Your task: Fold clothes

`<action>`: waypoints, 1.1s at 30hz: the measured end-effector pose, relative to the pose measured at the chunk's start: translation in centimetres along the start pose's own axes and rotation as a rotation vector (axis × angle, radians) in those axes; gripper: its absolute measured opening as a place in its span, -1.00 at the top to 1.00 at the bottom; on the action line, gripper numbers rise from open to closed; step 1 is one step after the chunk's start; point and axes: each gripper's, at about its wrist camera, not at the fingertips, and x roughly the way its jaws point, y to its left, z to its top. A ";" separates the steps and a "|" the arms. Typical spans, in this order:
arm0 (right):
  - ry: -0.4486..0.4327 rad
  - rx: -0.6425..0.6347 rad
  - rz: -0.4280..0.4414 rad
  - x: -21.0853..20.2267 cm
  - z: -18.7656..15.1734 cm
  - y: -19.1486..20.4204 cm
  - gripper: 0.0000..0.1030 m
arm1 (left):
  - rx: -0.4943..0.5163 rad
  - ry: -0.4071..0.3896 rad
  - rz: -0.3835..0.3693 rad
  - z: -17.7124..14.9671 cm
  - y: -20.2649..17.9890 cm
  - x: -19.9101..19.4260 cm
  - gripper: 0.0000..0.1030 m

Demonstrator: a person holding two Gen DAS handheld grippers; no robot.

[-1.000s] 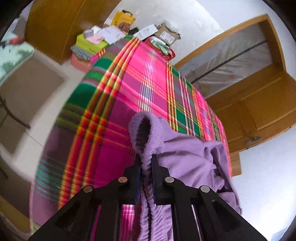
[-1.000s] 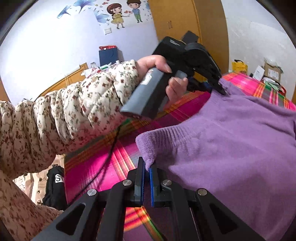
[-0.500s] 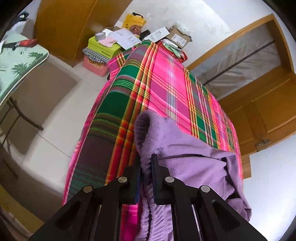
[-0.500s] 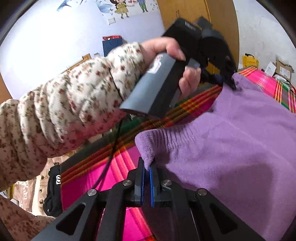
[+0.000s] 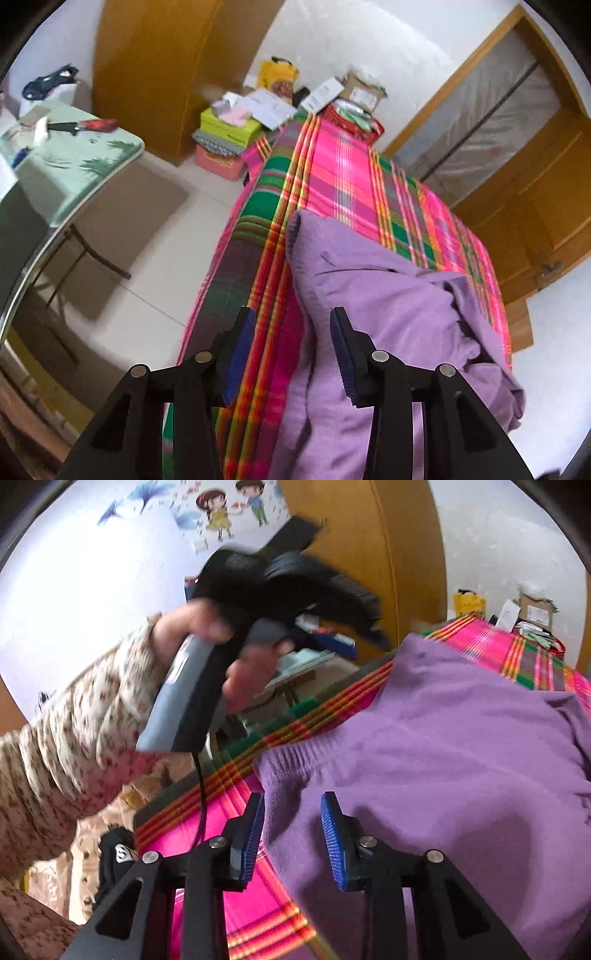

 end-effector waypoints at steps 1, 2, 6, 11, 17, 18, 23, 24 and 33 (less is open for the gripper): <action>-0.022 0.011 -0.007 -1.0 0.0 -0.1 0.37 | 0.026 -0.010 0.008 -0.6 -0.6 -0.9 0.09; -0.042 0.017 -0.013 -2.0 -0.1 -0.3 0.37 | 0.055 -0.012 0.003 -1.4 -1.2 -1.7 -0.03; -0.120 0.031 -0.070 -6.4 -0.9 -1.8 0.37 | 0.111 0.022 -0.036 -4.3 -3.5 -3.2 -0.17; -0.234 0.096 -0.222 -12.9 -3.6 -4.1 0.37 | 0.306 0.043 -0.035 -9.2 -9.1 -3.6 -0.25; -0.284 0.267 -0.401 -19.3 -8.0 -10.1 0.36 | 0.474 0.114 -0.116 -15.0 -15.6 -2.2 -0.25; -0.287 0.297 -0.427 -20.1 -8.8 -10.9 0.36 | 0.488 0.121 -0.122 -15.7 -16.3 -1.9 -0.25; -0.308 0.371 -0.498 -23.3 -12.1 -13.5 0.36 | 0.551 0.157 -0.140 -18.9 -19.9 -0.4 -0.25; -0.310 0.378 -0.510 -23.5 -12.5 -13.5 0.36 | 0.568 0.164 -0.142 -19.6 -20.4 -0.2 -0.25; -0.333 0.469 -0.671 -26.8 -16.4 -15.4 0.36 | 0.633 0.170 -0.126 -22.8 -22.8 1.1 -0.28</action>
